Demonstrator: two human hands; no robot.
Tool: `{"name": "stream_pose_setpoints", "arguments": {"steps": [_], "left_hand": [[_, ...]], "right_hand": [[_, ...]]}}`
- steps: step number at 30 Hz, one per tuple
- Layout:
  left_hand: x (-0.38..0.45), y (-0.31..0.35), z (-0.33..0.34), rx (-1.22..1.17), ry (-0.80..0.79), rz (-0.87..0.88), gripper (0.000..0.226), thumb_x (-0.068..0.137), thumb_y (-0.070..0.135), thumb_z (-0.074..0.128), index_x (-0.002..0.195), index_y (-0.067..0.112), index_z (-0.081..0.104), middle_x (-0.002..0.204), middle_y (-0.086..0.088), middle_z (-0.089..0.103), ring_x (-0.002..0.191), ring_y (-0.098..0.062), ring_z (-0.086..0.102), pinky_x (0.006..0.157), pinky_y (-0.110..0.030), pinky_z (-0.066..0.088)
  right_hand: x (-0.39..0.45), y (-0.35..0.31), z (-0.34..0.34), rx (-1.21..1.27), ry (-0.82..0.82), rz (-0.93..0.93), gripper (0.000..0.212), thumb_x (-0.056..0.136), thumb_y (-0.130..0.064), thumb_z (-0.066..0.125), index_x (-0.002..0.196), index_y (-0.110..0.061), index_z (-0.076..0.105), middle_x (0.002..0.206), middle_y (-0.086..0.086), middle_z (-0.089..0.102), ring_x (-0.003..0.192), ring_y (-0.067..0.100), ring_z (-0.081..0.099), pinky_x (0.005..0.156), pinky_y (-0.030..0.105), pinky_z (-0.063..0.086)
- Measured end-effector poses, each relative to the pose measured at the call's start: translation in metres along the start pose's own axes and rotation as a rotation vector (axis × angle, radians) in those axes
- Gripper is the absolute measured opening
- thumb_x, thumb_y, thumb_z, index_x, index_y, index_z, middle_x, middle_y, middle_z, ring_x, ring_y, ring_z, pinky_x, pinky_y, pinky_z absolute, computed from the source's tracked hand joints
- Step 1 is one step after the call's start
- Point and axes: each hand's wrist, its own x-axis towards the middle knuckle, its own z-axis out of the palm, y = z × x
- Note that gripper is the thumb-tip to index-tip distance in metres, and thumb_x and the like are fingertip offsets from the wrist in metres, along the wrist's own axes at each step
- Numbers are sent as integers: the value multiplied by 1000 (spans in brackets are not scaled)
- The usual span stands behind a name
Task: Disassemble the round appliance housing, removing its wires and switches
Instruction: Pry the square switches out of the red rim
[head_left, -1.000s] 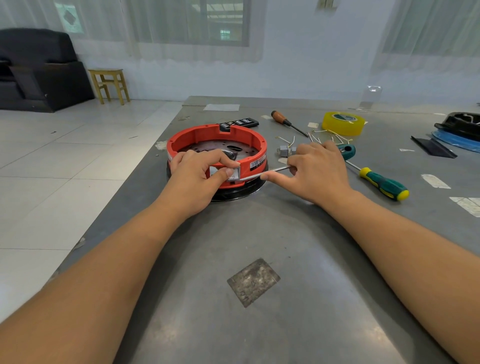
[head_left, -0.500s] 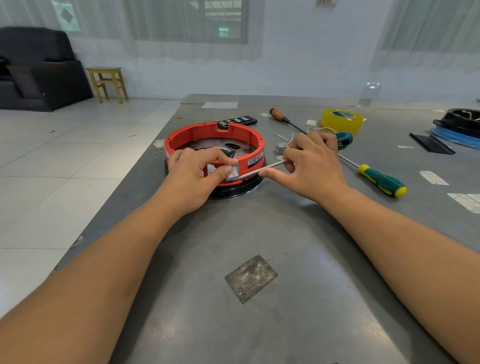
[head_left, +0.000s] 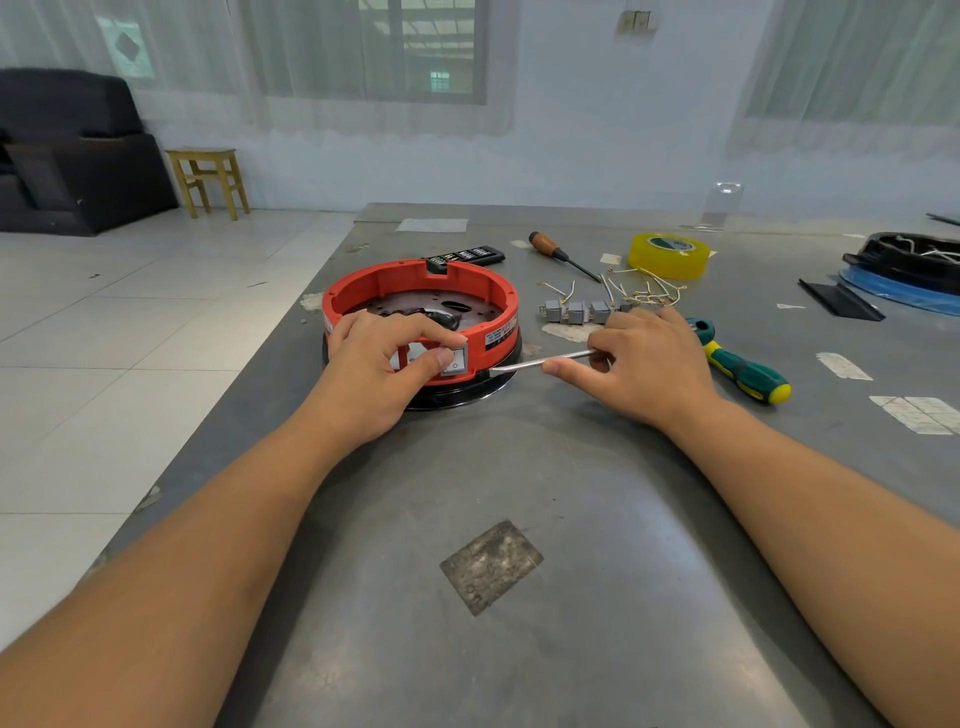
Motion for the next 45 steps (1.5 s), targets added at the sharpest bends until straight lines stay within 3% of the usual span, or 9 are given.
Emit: {"name": "stream_pose_setpoints", "arguments": {"steps": [7, 14, 18, 24, 28, 32, 39, 43, 45], "left_hand": [[-1, 2, -1, 15, 5, -3, 26, 100, 34, 67, 111, 56, 59, 101, 36, 51, 96, 6, 31, 120, -48, 22], [-3, 2, 0, 7, 13, -42, 22, 100, 35, 68, 113, 51, 61, 102, 35, 48, 99, 4, 28, 121, -56, 24], [-2, 1, 1, 5, 9, -54, 22, 100, 37, 68, 113, 53, 59, 103, 37, 48, 108, -3, 32, 122, -55, 23], [-1, -4, 3, -11, 39, -35, 25, 98, 36, 70, 114, 52, 60, 103, 36, 50, 108, 3, 28, 121, -53, 24], [-1, -8, 4, -28, 28, -82, 26, 95, 41, 71, 117, 47, 57, 108, 27, 57, 130, -21, 37, 119, -53, 29], [1, -11, 6, -35, 38, -90, 27, 93, 45, 72, 114, 42, 56, 113, 22, 59, 132, -20, 38, 115, -49, 33], [3, -17, 8, -3, 21, -71, 33, 85, 60, 66, 113, 44, 56, 108, 35, 53, 128, -16, 38, 109, -40, 30], [2, -18, 8, 45, 14, -55, 35, 86, 61, 66, 116, 46, 56, 109, 29, 54, 129, -19, 41, 109, -37, 25], [1, -17, 8, 50, 18, -28, 38, 87, 68, 63, 117, 45, 58, 111, 27, 57, 125, -12, 41, 112, -37, 25]], "right_hand": [[-17, -15, 1, 99, -125, -64, 83, 76, -99, 12, 70, -29, 55, 73, -10, 56, 74, 12, 52, 72, 33, 32], [-24, -32, -6, 191, -244, -83, 59, 83, -90, 21, 82, -37, 47, 88, -13, 47, 84, 11, 47, 79, 34, 37], [-30, -35, -11, 183, -299, -61, 57, 85, -88, 21, 89, -37, 47, 95, -12, 47, 92, 13, 48, 86, 37, 38], [-22, -60, -18, 236, -65, -45, 56, 92, -77, 38, 118, -30, 56, 114, -9, 57, 109, 13, 53, 97, 36, 40], [-8, -92, -20, 360, 79, -110, 51, 90, -57, 61, 128, -24, 54, 123, -4, 55, 108, 16, 56, 91, 37, 49], [5, -109, -19, 454, 129, -150, 48, 87, -37, 75, 128, -18, 60, 123, 2, 55, 104, 21, 59, 84, 40, 53], [11, -110, -15, 476, 192, -174, 40, 83, -26, 81, 118, -12, 67, 112, 7, 63, 99, 24, 62, 78, 41, 54], [10, -108, -15, 446, 182, -203, 38, 87, -27, 78, 120, -12, 66, 112, 7, 63, 100, 24, 61, 79, 39, 54], [9, -107, -17, 453, 178, -209, 39, 90, -31, 75, 123, -11, 65, 113, 6, 63, 101, 23, 61, 82, 36, 53]]}}
